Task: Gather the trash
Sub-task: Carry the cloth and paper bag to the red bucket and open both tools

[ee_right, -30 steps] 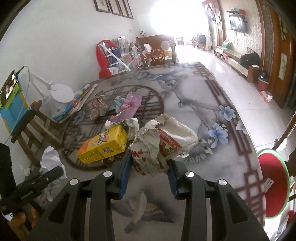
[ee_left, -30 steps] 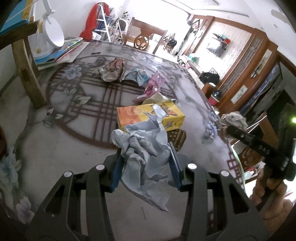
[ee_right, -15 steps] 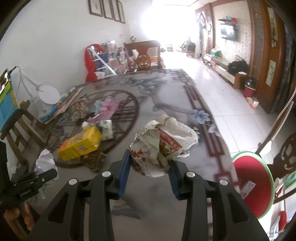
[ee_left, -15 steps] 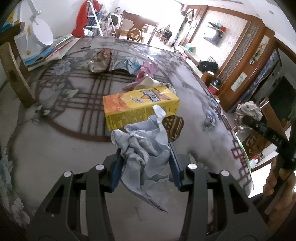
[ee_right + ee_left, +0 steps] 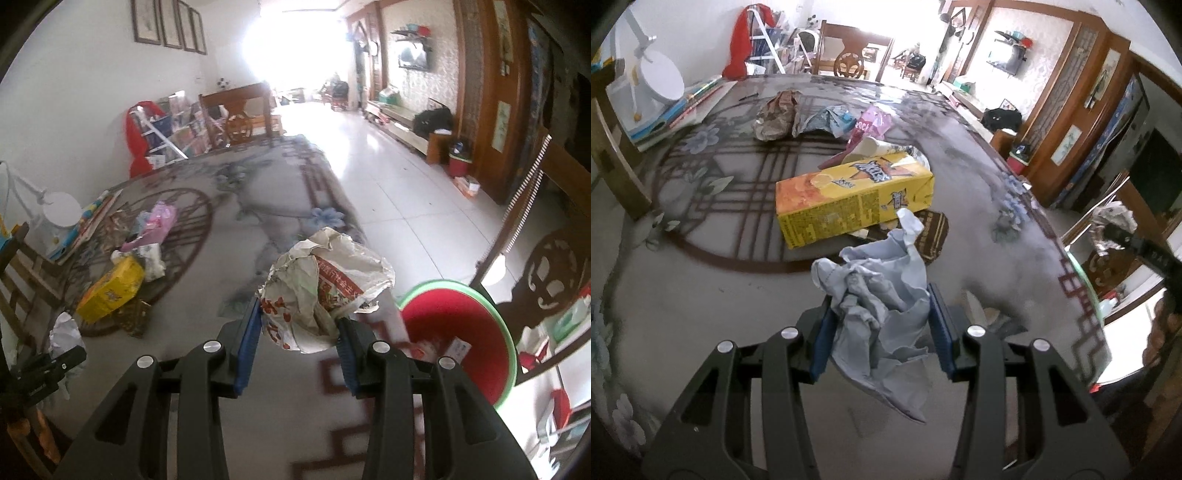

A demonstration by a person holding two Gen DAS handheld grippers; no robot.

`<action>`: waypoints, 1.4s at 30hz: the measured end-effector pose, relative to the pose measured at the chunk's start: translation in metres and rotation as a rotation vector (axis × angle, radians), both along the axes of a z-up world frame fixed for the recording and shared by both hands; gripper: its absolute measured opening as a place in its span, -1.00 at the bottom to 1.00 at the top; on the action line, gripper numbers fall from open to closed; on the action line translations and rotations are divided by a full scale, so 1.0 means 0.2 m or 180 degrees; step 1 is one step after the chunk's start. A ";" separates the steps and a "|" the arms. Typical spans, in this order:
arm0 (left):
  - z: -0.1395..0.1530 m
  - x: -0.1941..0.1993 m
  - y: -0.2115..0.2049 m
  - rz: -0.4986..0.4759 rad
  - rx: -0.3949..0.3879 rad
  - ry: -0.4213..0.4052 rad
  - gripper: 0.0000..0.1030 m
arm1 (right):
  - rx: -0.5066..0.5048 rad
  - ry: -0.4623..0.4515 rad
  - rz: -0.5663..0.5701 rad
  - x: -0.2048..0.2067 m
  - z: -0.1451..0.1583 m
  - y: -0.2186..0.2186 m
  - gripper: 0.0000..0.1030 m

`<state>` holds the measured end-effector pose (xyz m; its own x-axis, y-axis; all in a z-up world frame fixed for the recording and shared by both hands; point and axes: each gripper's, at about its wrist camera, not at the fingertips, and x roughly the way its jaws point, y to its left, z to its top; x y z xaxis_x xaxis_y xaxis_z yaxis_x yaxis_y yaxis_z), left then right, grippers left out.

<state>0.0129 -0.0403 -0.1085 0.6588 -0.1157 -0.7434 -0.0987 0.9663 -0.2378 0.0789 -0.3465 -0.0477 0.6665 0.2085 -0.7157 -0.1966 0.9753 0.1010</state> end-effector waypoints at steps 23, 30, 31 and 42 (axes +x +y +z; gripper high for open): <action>0.11 0.16 -0.65 -0.0756 -0.0248 0.0074 -0.13 | 0.0588 0.0164 -0.0573 -0.07 0.01 -0.47 -0.20; 0.15 0.32 -0.94 -0.1127 -0.0448 0.0155 -0.10 | 0.0233 -0.0056 -0.0799 -0.03 0.07 -0.54 -0.19; 0.14 0.36 -1.00 -0.1204 -0.0501 0.0198 -0.10 | 0.0265 -0.0058 -0.0837 -0.01 0.07 -0.57 -0.18; 0.14 0.53 -1.50 -0.1870 -0.0357 0.0233 -0.10 | 0.0836 0.0205 -0.1538 0.04 -0.02 -0.89 -0.08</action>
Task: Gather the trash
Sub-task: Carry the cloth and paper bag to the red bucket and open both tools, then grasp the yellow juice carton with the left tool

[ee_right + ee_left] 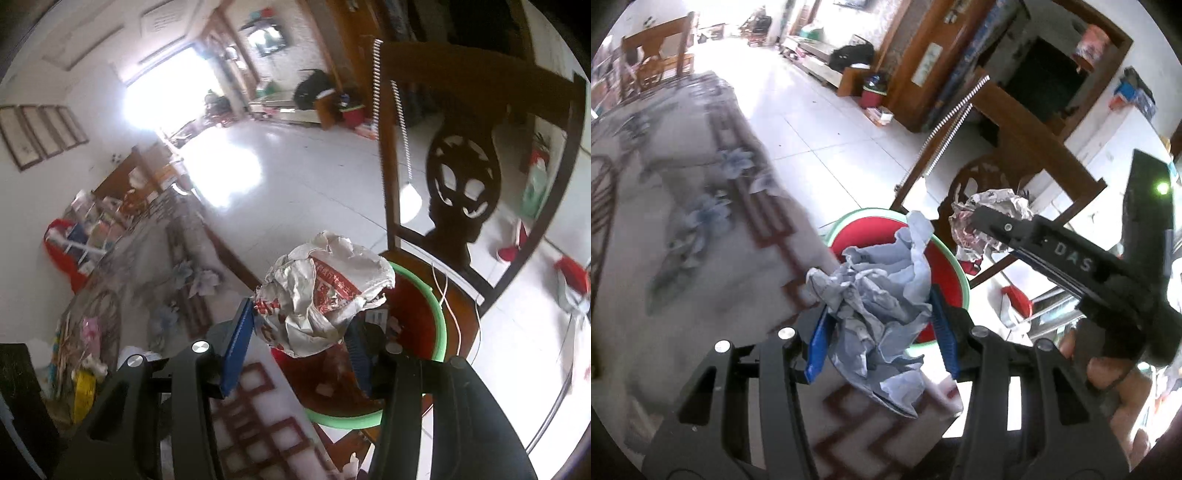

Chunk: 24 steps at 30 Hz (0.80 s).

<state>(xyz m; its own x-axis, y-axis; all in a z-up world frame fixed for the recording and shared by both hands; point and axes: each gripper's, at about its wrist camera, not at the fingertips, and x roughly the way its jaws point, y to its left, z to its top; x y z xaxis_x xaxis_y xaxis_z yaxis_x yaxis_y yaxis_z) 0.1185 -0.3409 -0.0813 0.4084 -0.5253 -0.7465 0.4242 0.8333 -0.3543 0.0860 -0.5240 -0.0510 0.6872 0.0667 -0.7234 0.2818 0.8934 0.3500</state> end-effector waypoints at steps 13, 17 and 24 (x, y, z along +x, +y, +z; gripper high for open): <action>-0.02 0.02 0.10 0.0119 -0.0063 -0.0081 0.66 | -0.0048 -0.0062 -0.0071 0.02 0.02 0.01 0.60; 0.02 -0.02 0.30 0.0239 0.0048 -0.0216 0.66 | -0.0091 -0.0064 0.0005 0.03 0.03 0.07 0.61; 0.07 -0.06 0.91 0.0590 0.0598 -0.0422 0.74 | -0.0126 -0.0011 0.0343 0.09 0.03 0.27 0.61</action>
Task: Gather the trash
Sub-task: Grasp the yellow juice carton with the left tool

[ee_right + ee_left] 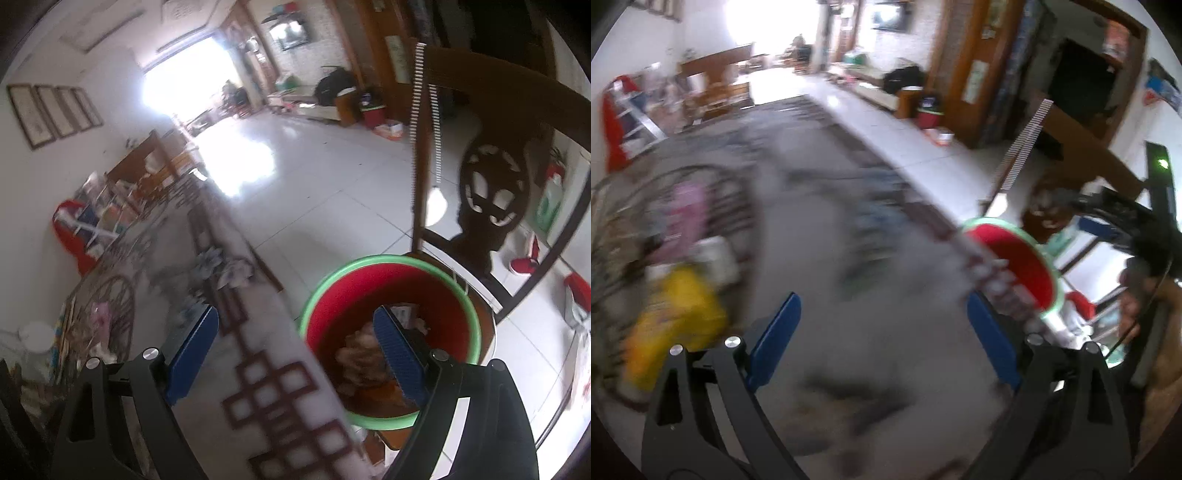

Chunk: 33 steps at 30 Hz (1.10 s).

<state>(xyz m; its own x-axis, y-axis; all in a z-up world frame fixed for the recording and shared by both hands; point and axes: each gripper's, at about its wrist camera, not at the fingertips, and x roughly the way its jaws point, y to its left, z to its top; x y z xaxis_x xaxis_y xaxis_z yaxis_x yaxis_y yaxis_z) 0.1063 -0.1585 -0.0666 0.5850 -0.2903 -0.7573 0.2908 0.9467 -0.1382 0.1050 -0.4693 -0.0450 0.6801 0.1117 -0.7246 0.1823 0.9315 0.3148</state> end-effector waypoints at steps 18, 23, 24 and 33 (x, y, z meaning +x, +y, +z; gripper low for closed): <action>-0.26 0.31 0.68 -0.0443 0.0454 0.0732 0.80 | -0.0015 0.0295 0.1015 0.14 -0.10 0.65 0.61; -0.27 0.38 0.72 -0.0312 0.0198 0.0926 0.70 | -0.0019 0.0370 0.1078 0.16 -0.13 0.69 0.61; -0.27 0.36 0.72 -0.0298 0.0254 0.0912 0.62 | -0.0021 0.0388 0.1085 0.16 -0.14 0.69 0.61; -0.28 0.26 0.66 -0.0197 0.0969 0.0677 0.22 | -0.0046 0.0431 0.1194 0.15 -0.15 0.79 0.61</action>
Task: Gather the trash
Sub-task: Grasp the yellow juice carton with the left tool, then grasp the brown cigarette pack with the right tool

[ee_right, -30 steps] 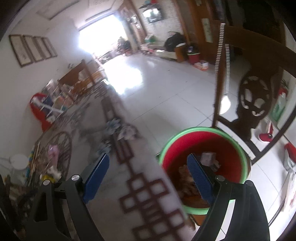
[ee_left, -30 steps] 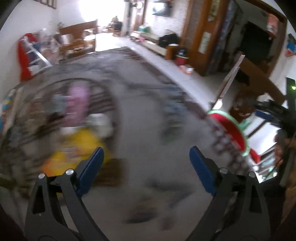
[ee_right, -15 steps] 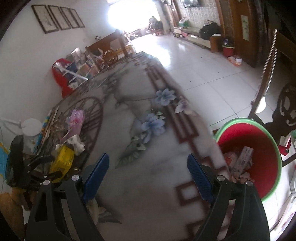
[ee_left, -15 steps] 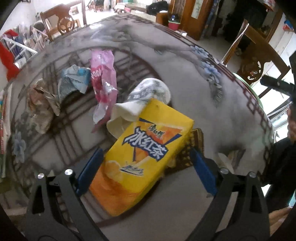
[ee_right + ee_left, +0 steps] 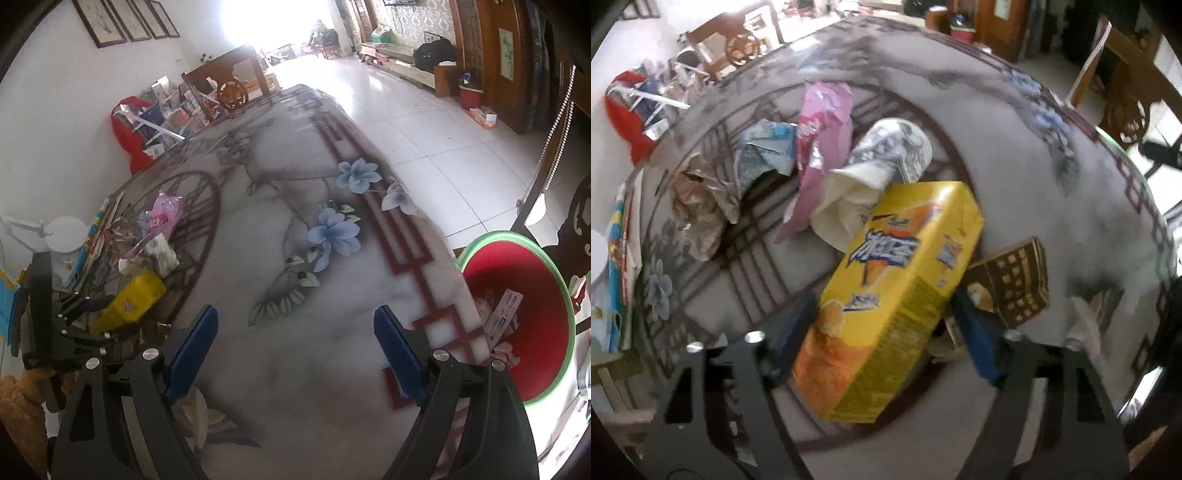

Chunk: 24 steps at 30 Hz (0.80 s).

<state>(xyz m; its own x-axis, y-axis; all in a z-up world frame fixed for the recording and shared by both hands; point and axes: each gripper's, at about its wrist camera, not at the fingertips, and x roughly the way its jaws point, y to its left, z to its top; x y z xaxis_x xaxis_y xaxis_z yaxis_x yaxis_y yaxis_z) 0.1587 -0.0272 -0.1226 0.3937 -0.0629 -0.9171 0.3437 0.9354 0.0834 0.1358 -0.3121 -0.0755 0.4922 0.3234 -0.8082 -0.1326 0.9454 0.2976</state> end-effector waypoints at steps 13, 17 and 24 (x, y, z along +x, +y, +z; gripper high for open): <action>0.14 -0.36 0.28 0.1312 -0.1133 -0.0100 -0.23 | -0.0131 0.0034 0.0299 -0.03 -0.02 0.17 0.61; 0.19 -0.56 0.33 0.1664 -0.1314 -0.0312 -0.23 | -0.0236 -0.0035 0.0616 -0.04 -0.02 0.33 0.61; 0.10 -0.66 0.39 0.2068 -0.1348 -0.0247 -0.23 | -0.0682 -0.0328 0.1418 -0.09 -0.03 0.70 0.61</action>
